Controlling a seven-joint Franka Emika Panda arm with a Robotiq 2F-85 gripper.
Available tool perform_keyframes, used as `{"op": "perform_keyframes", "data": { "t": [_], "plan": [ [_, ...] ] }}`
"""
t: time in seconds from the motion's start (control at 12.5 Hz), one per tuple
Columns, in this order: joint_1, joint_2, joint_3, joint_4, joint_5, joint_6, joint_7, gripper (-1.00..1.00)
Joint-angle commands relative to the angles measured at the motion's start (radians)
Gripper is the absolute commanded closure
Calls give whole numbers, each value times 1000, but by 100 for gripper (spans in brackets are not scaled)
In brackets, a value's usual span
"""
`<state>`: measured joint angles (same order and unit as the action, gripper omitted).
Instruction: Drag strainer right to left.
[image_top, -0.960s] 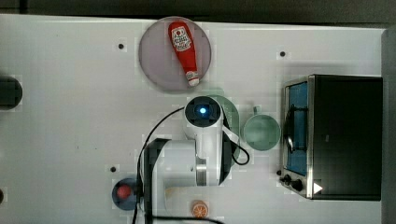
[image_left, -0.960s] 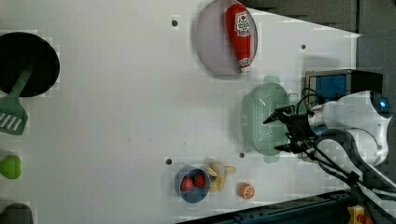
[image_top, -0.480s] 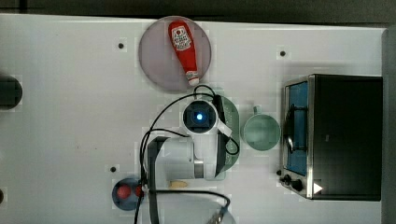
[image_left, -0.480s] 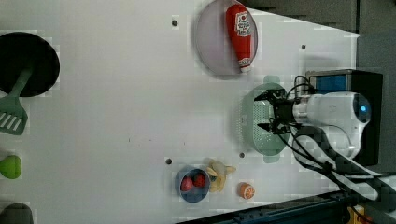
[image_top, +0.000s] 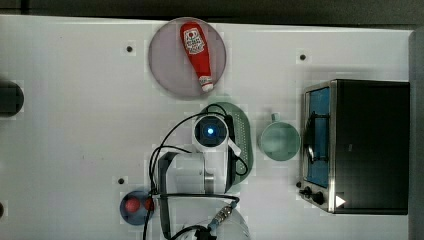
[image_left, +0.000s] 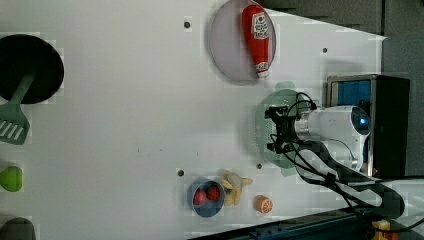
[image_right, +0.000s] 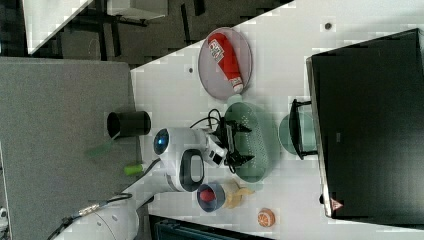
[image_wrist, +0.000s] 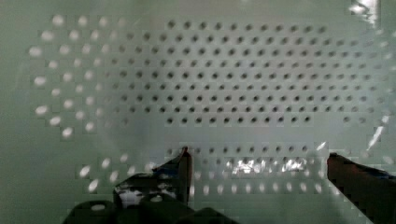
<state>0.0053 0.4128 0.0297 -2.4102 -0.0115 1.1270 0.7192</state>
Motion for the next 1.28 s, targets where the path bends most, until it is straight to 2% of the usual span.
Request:
{"op": "perform_keyframes", "data": {
  "t": [0.08,0.32,0.48,0.96,1.28],
  "plan": [
    [29,-2,2,6,8,22,51,-100],
    [63,-2,6,10,13,22,60,-100],
    [95,-2,15,13,52,22,133,-100],
    [220,2,55,32,55,20,320,-100],
    [308,45,65,92,62,10,379,-100]
  ]
}}
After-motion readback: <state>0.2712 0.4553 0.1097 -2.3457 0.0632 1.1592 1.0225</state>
